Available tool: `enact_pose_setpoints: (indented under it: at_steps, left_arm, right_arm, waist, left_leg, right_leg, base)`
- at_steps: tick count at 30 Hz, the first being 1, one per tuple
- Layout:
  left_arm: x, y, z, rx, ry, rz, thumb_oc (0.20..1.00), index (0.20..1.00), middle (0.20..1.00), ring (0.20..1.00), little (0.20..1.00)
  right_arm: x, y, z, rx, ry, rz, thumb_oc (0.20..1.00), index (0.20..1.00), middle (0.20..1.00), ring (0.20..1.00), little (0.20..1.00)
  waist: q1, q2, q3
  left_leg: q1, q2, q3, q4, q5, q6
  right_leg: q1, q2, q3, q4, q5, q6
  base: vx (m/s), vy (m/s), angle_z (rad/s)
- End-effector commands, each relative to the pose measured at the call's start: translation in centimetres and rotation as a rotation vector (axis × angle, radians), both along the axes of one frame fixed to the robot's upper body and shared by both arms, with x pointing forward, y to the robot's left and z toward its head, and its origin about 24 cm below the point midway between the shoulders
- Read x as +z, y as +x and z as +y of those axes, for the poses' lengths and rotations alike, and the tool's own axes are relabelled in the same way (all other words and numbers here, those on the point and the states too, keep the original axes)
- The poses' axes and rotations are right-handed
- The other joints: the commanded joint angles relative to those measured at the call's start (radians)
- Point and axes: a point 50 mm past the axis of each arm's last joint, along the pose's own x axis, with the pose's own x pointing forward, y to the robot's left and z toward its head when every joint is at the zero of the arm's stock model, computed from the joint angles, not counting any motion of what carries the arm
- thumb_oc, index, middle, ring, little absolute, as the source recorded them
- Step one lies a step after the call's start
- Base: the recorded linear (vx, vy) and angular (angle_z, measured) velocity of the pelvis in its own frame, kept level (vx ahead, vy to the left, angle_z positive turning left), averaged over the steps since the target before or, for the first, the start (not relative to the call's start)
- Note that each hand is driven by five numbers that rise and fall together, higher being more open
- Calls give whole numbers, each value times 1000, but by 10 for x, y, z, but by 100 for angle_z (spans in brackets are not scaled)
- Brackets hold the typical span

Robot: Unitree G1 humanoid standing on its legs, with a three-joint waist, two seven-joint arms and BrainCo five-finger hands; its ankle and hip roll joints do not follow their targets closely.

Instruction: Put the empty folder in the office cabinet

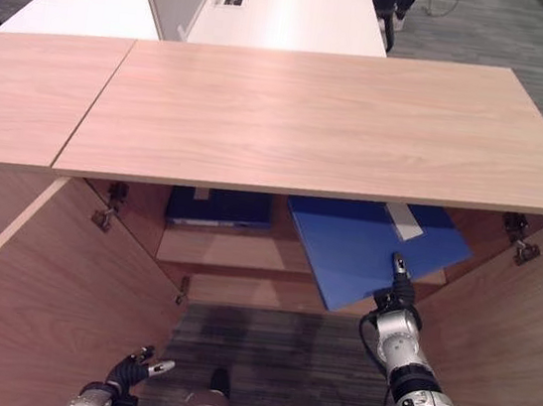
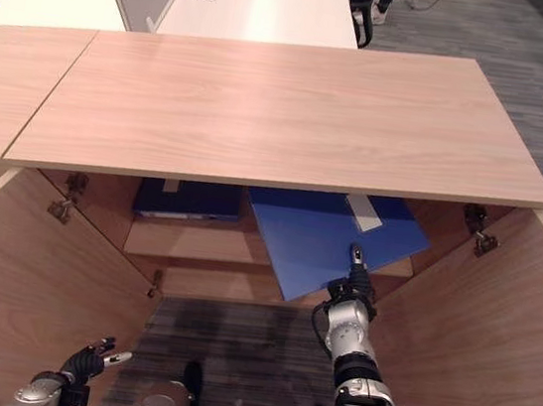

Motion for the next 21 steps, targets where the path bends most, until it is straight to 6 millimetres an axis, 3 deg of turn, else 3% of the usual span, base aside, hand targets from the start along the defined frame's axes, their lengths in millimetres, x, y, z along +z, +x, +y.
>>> enact_pose_setpoints:
  at_steps: [1,5,6,7,8,9,14,21]
  left_arm:
    - [-3,-13,-1,-84,19,33,1000,1000,1000,1000,1000]
    - [-6,-20,-8,-109,-8,52,1000,1000,1000,1000,1000]
    - [-6,-19,-9,-110,-10,50,1000,1000,1000,1000,1000]
    - [-5,-18,-12,-127,-27,42,1000,1000,1000,1000,1000]
    - [-5,-18,-13,-127,-28,40,1000,1000,1000,1000,1000]
    - [-4,-18,-16,-153,-43,36,1000,1000,1000,1000,1000]
    - [-3,-17,-24,-197,-83,27,1000,1000,1000,1000,1000]
    - [5,-2,-30,-239,-115,-25,1000,1000,1000,1000,1000]
  right_arm:
    - [50,21,-37,-90,-89,-214,200,200,200,200,200]
    - [85,38,-59,-140,-136,-299,200,200,200,200,200]
    - [86,38,-60,-141,-137,-300,200,200,200,200,200]
    - [108,48,-68,-161,-158,-351,200,200,200,200,200]
    - [109,48,-69,-162,-159,-352,200,200,200,200,200]
    - [129,59,-75,-173,-176,-387,200,200,200,200,200]
    - [180,78,-92,-221,-206,-458,200,200,200,200,200]
    - [224,83,-122,-343,-139,-496,200,200,200,200,200]
  waist:
    - [11,23,-36]
    - [18,52,-47]
    - [18,54,-46]
    - [24,66,-43]
    - [23,68,-42]
    - [36,75,-42]
    - [65,87,-34]
    - [115,99,-19]
  left_leg:
    - [-36,-36,-38,44,-88,12]
    - [-47,-27,-58,38,-80,-4]
    - [-47,-27,-60,37,-80,-5]
    - [-53,-21,-70,34,-73,-13]
    - [-53,-21,-71,33,-73,-13]
    - [-57,-14,-78,28,-67,-20]
    - [-70,8,-102,18,-49,-37]
    - [-110,32,-144,16,-29,-61]
  right_leg:
    - [-46,-68,14,57,-37,54]
    - [-16,-65,-19,27,-44,54]
    - [-14,-64,-21,26,-44,54]
    - [-7,-59,-29,26,-53,53]
    - [-7,-58,-30,26,-53,53]
    - [-2,-52,-41,24,-62,51]
    - [11,-28,-62,10,-78,43]
    - [12,0,-92,-4,-98,34]
  base:
    - [180,-61,3]
    - [81,-56,10]
    - [46,-64,21]
    - [22,-42,22]
    - [52,-90,18]
    - [45,-72,17]
    - [39,-76,14]
    - [6,-74,20]
